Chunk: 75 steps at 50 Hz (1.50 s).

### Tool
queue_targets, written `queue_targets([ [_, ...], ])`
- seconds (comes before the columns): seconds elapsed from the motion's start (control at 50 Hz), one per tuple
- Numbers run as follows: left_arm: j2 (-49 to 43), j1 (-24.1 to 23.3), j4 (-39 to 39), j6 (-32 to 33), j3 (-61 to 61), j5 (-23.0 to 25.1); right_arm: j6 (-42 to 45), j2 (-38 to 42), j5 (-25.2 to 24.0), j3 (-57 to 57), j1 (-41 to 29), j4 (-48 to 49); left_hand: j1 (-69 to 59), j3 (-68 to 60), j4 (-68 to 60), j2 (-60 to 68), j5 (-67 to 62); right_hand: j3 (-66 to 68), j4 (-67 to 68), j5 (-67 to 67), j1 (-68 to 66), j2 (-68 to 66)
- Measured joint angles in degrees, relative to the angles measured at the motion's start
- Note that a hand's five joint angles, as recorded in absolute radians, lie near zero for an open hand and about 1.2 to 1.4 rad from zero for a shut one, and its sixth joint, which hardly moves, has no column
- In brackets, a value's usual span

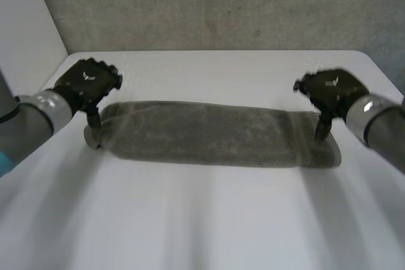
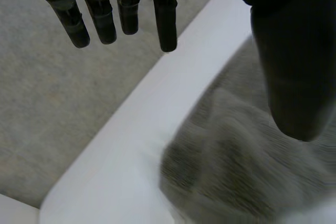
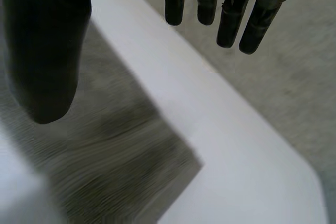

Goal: Fold the towel.

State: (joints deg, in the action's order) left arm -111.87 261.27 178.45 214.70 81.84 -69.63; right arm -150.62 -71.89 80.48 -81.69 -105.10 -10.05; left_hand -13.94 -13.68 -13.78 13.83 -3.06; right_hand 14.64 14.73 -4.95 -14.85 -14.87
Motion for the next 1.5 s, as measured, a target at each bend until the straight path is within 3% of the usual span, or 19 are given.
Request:
queue_targets([
  [0.26,2.3,3.0,7.3,0.0,12.1,1.9,0.8,-2.8,-4.9,-19.5,7.7,13.2,0.0,0.0,0.0,0.0,0.0,10.3,10.5,-10.6,-9.2,-9.9],
  [0.62,-5.3,2.4,16.2,0.0,12.6,1.6,1.4,10.2,-7.4,-18.1,11.7,22.5,0.0,0.0,0.0,0.0,0.0,21.1,20.9,-20.9,-20.7,-20.7],
  [0.68,-5.9,2.4,16.5,0.1,12.5,1.7,1.4,11.4,-7.2,-17.2,11.7,22.7,0.0,0.0,0.0,0.0,0.0,31.4,30.4,-30.4,-31.1,-31.4],
  [0.72,-6.2,2.4,16.8,0.1,12.4,1.7,1.4,12.0,-7.1,-16.5,11.7,22.8,0.0,0.0,0.0,0.0,0.0,49.5,50.0,-50.2,-49.7,-50.1],
  [0.78,-6.3,2.4,17.3,0.1,12.4,1.7,1.3,12.5,-7.0,-15.8,11.7,22.8,0.0,0.0,0.0,0.0,0.0,59.9,60.5,-60.5,-59.3,-58.6],
  [1.18,-9.4,3.3,21.6,0.1,10.5,1.3,1.3,10.9,-7.7,-14.3,19.0,23.4,0.0,0.0,0.0,0.0,0.0,61.4,61.8,-60.9,-59.7,-58.6],
  [1.5,-5.4,3.3,16.5,-1.7,13.3,1.6,1.4,10.3,-7.7,-15.3,18.4,23.5,-9.8,-10.0,-9.8,9.7,-11.0,61.7,61.8,-60.9,-59.7,-58.6],
])
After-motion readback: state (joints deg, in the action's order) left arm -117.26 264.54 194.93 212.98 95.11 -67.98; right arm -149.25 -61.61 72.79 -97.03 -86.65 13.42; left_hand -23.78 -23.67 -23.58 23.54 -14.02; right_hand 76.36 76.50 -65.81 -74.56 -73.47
